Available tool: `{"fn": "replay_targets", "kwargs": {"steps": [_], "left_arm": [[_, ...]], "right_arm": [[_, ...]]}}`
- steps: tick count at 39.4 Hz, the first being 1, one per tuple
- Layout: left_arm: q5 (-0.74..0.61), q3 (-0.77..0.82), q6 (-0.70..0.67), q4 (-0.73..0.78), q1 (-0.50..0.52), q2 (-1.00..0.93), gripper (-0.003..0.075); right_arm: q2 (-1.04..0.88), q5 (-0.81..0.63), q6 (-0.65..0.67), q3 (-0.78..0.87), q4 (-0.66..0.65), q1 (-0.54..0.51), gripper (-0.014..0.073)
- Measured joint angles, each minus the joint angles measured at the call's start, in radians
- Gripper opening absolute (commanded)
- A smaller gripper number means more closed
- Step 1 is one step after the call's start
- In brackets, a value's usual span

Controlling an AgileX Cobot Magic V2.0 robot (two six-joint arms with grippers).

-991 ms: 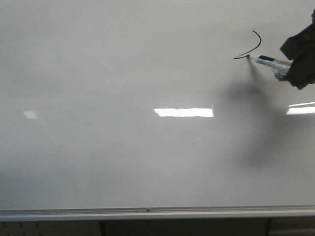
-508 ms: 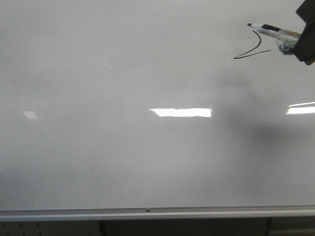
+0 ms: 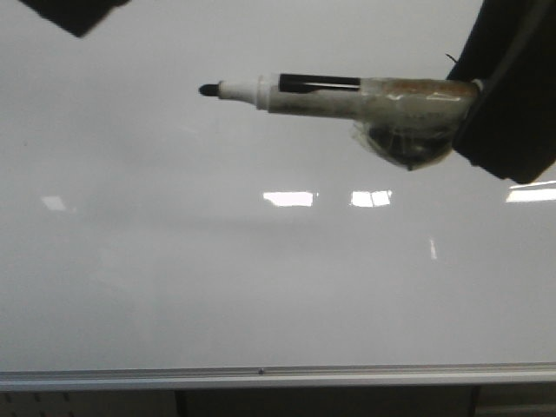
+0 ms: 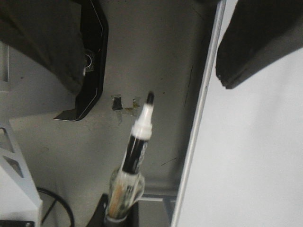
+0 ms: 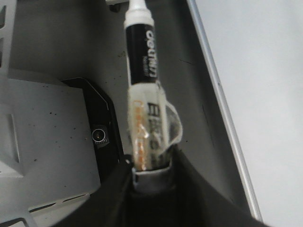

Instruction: Write number 2 on whiteboard

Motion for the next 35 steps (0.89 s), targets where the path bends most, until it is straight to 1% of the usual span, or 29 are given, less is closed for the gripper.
{"fn": "replay_targets", "kwargs": {"steps": [7, 14, 16, 19, 24, 25, 29, 33, 35], "left_arm": [[-0.044, -0.018, 0.008, -0.002, -0.097, 0.093, 0.0547], [-0.083, -0.018, 0.008, -0.004, -0.131, 0.169, 0.0545], [-0.094, -0.018, 0.008, -0.005, -0.131, 0.181, 0.0527], [-0.115, -0.018, 0.008, -0.009, -0.131, 0.191, 0.0461], [-0.130, -0.018, 0.008, -0.011, -0.131, 0.191, 0.0293], [-0.130, -0.018, 0.008, -0.011, -0.131, 0.191, 0.0250], [-0.131, -0.018, 0.008, -0.011, -0.131, 0.191, 0.0139], [-0.133, -0.018, 0.008, -0.011, -0.131, 0.191, 0.0071], [-0.131, -0.018, 0.013, -0.011, -0.131, 0.191, 0.0055]], "right_arm": [[0.000, 0.002, -0.002, 0.000, 0.007, 0.013, 0.0016], [0.000, -0.009, -0.002, 0.000, 0.007, 0.013, 0.0016], [0.000, -0.011, -0.002, 0.000, 0.007, 0.013, 0.0016], [0.000, -0.011, -0.002, 0.000, 0.009, 0.013, 0.0016], [0.000, -0.012, -0.004, 0.000, 0.009, 0.013, 0.0016], [0.000, -0.012, -0.004, 0.000, 0.009, 0.013, 0.0016], [0.000, -0.013, -0.004, 0.000, 0.009, 0.013, 0.0016], [0.000, -0.010, -0.004, 0.000, 0.009, 0.013, 0.0016], [0.000, -0.008, -0.008, 0.000, 0.009, 0.013, 0.0030]]}}
